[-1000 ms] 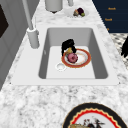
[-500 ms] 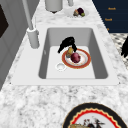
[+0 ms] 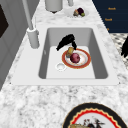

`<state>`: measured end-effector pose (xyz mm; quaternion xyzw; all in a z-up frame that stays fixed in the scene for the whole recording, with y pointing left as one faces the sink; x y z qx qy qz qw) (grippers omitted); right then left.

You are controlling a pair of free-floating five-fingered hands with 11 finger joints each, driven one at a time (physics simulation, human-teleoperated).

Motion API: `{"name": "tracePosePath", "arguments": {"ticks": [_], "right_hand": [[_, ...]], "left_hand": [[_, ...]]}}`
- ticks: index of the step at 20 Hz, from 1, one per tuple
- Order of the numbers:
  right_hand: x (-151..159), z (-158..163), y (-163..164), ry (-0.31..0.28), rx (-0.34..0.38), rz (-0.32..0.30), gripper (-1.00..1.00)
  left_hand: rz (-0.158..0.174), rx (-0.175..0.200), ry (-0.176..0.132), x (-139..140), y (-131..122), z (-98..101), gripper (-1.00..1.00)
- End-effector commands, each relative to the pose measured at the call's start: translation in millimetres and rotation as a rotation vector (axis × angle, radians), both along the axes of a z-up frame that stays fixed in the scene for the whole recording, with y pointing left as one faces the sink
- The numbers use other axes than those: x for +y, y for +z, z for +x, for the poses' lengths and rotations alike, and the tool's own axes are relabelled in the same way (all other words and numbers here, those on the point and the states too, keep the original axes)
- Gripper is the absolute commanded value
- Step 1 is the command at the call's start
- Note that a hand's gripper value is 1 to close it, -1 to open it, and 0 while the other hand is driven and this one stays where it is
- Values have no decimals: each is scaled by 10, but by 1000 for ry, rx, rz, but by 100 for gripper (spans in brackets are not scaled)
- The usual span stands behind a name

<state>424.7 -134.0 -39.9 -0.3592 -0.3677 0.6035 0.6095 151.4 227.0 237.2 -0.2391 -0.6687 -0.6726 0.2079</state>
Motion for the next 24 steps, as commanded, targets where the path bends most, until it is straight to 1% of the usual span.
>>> {"name": "tracePosePath", "arguments": {"ticks": [1,5,8,14,17,20,24], "right_hand": [[-111,-60,112,0,-23,11,-100],[-208,-89,234,2,-29,22,-100],[-284,-113,366,2,-16,22,-100],[-375,-115,743,5,5,27,-100],[-442,-122,932,3,0,27,-100],[-607,-214,1119,4,-1,43,-100],[-797,-298,1323,20,-3,64,-100]], "left_hand": [[0,0,0,0,0,0,0],[0,0,0,0,0,0,0],[0,0,0,0,0,0,0],[0,0,0,0,0,0,0],[0,0,0,0,0,0,0],[0,0,0,0,0,0,0],[0,0,0,0,0,0,0]]}}
